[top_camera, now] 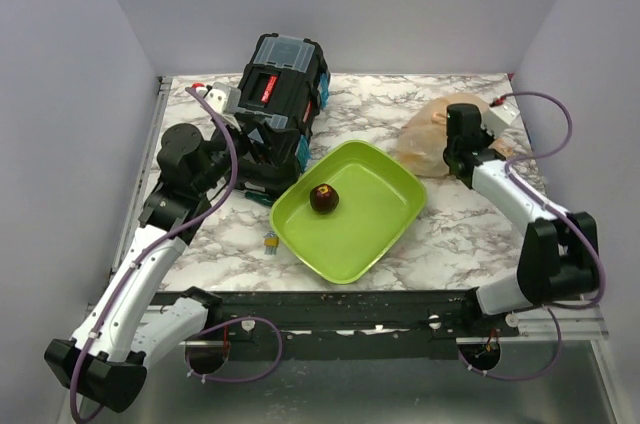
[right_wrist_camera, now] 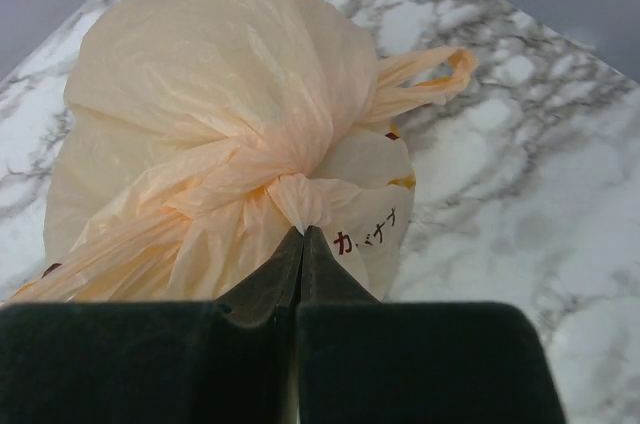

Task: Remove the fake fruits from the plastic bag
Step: Move the plastic bag to the center of the board.

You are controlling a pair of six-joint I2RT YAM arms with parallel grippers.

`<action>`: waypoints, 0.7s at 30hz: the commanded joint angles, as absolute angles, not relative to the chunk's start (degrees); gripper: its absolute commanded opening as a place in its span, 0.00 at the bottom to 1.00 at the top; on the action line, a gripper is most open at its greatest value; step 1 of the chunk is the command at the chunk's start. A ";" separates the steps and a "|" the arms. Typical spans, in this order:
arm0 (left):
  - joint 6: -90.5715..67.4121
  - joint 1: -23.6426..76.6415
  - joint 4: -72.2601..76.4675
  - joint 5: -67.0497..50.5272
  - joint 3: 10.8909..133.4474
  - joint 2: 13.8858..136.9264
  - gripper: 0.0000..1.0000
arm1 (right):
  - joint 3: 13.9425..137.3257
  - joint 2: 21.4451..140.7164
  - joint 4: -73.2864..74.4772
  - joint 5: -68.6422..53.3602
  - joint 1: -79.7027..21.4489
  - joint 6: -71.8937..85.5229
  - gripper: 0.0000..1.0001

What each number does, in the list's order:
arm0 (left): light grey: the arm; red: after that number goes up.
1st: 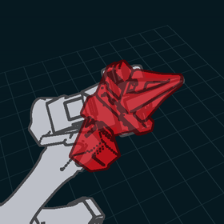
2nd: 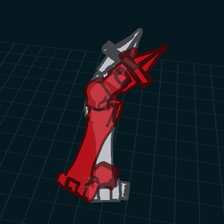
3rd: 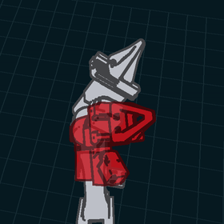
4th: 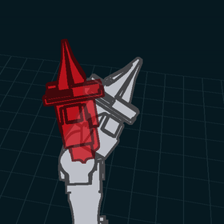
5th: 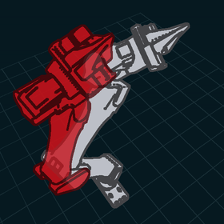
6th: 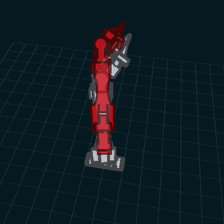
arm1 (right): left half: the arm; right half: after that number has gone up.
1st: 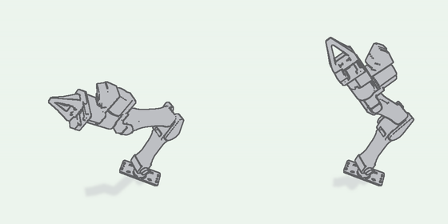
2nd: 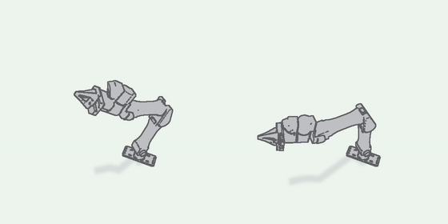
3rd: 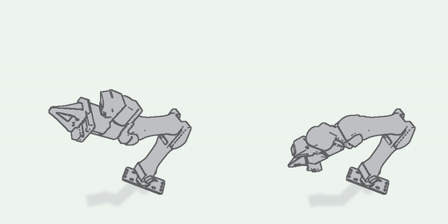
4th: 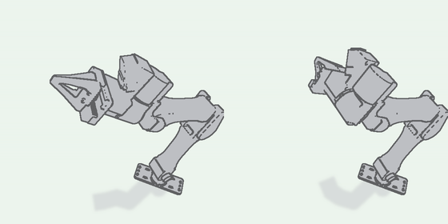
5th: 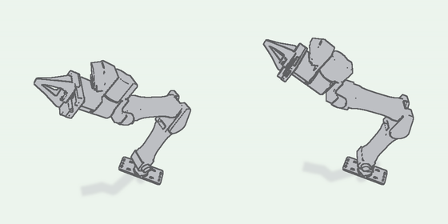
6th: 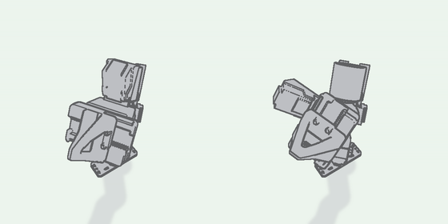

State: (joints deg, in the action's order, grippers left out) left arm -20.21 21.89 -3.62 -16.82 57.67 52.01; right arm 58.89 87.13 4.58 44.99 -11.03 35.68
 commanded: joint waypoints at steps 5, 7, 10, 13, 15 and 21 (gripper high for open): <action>-22.38 23.89 -4.27 -19.74 58.93 53.78 0.99 | 46.41 67.98 24.23 44.53 -10.55 48.85 0.01; -22.54 24.37 -4.16 -20.54 59.02 53.94 0.99 | 44.97 63.99 26.91 40.51 -10.53 48.78 0.01; -21.91 25.34 -4.45 -19.89 58.93 54.48 0.99 | 43.89 58.20 31.94 35.08 -10.54 49.15 0.01; -21.67 26.12 -4.82 -20.13 59.18 55.46 0.99 | 41.67 52.32 33.89 31.29 -10.56 47.73 0.01; -20.77 27.20 -4.05 -19.93 58.42 55.62 0.99 | 41.24 49.50 35.88 27.74 -10.54 47.70 0.01; -16.83 32.77 -5.72 -17.88 58.97 57.86 0.99 | 41.04 44.86 39.66 22.23 -10.59 47.84 0.01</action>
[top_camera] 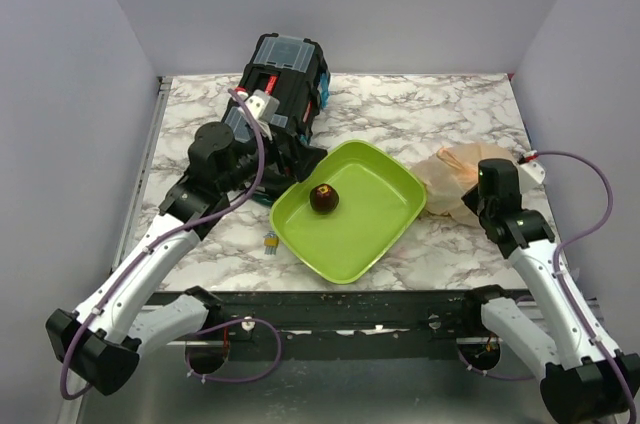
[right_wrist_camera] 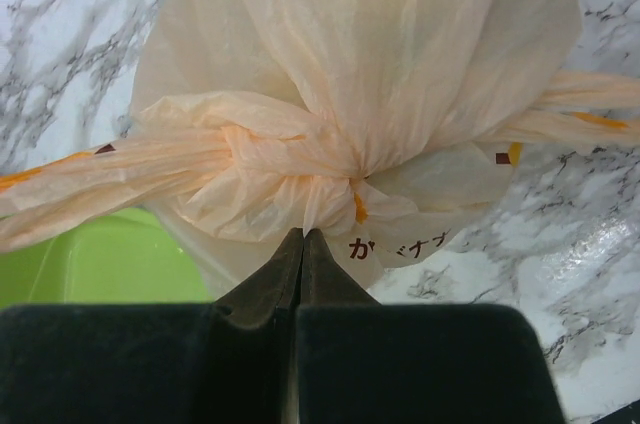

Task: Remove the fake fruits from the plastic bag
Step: Move the plastic bag to the center of the board.

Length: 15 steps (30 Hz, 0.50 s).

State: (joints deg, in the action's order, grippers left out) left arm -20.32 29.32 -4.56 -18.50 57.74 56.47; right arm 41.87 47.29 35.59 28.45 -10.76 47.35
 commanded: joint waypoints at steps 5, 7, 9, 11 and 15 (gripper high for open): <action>-14.25 37.90 -6.23 -18.04 59.19 60.17 0.99 | 41.87 44.38 38.46 19.83 -10.52 46.36 0.05; -14.59 40.03 -5.78 -19.15 59.40 61.59 0.99 | 42.38 44.32 38.40 20.06 -10.59 46.03 0.16; -15.56 42.35 -4.66 -20.09 59.37 63.38 0.99 | 43.24 44.12 38.28 21.01 -10.54 44.96 0.28; -16.32 45.02 -3.88 -20.54 60.15 65.81 0.99 | 44.55 44.25 38.60 22.91 -10.55 43.85 0.36; -17.00 49.22 -4.73 -22.46 65.15 73.22 0.99 | 48.00 47.02 39.00 24.05 -10.55 41.61 0.55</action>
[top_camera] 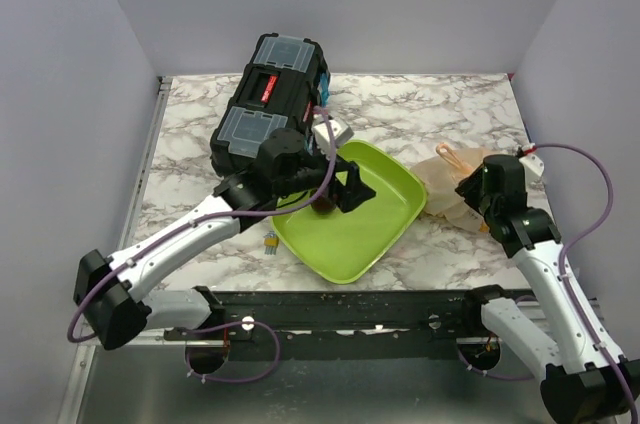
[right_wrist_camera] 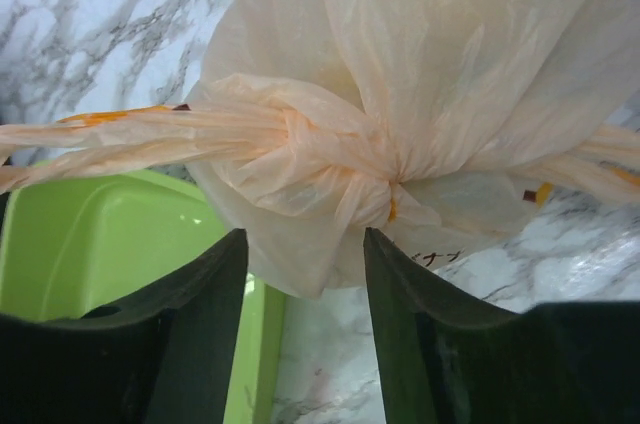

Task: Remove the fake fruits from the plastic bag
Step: Move the plastic bag to the center of the board, then untie the plastic bag at the center of the board.

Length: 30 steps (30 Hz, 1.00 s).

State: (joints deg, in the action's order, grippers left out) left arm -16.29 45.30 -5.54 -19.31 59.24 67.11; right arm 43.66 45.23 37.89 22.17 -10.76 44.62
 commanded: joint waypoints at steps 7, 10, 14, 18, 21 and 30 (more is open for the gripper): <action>-13.78 57.72 -6.72 -18.55 75.93 85.90 0.99 | 48.91 46.79 39.02 32.81 -10.55 43.56 0.96; -10.13 61.06 -5.26 -14.24 79.34 90.95 0.99 | 48.72 47.65 38.23 36.69 -10.47 44.09 0.99; -7.12 63.70 -3.21 -10.12 83.56 97.50 0.99 | 48.26 48.21 36.65 39.06 -9.60 43.81 1.00; -3.74 64.92 -1.01 -6.71 86.37 101.92 0.99 | 48.58 48.41 34.88 36.09 -7.17 42.11 1.00; -3.11 65.12 2.46 -4.22 86.90 103.83 0.99 | 48.52 50.74 33.70 30.39 -1.13 40.40 1.00; 5.39 67.21 30.17 -4.18 78.59 108.14 0.98 | 54.76 60.48 36.94 20.74 6.60 36.34 1.00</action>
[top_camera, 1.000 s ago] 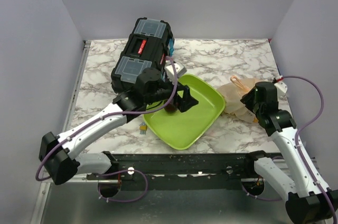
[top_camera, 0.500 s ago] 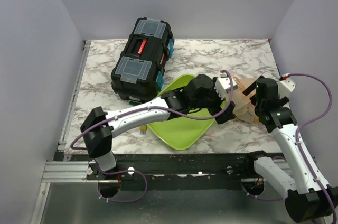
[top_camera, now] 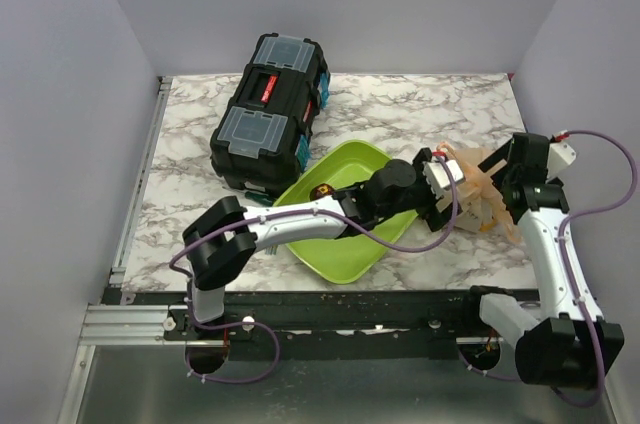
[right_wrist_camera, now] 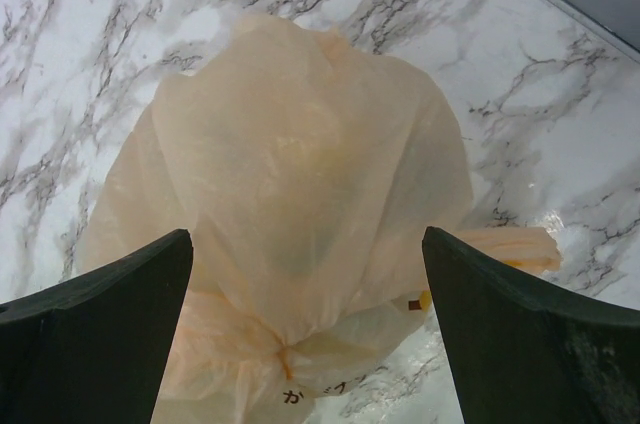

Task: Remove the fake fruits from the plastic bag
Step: Untie the plastic bag at the center of the board.

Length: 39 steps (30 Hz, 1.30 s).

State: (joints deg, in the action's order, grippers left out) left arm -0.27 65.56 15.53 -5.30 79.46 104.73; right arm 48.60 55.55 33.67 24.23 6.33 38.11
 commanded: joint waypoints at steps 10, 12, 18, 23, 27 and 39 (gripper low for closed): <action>12.13 68.63 25.44 -0.55 89.26 118.69 0.78 | 59.54 58.72 42.56 17.69 6.67 36.63 1.00; 12.94 68.97 25.73 2.96 90.51 120.28 0.72 | 58.91 57.45 41.92 15.96 6.66 36.64 1.00; 15.48 69.16 24.38 3.85 93.87 123.33 0.61 | 55.28 56.08 41.19 12.67 6.60 35.73 1.00; 16.20 69.21 20.66 5.33 96.71 125.34 0.55 | 57.29 59.37 45.11 13.54 6.59 35.49 1.00; 16.96 69.22 19.37 5.81 96.66 125.83 0.54 | 56.89 59.30 45.53 14.63 6.59 35.70 0.99; 17.53 69.20 14.63 5.06 98.13 126.46 0.17 | 55.16 61.99 44.30 12.27 6.60 35.30 0.75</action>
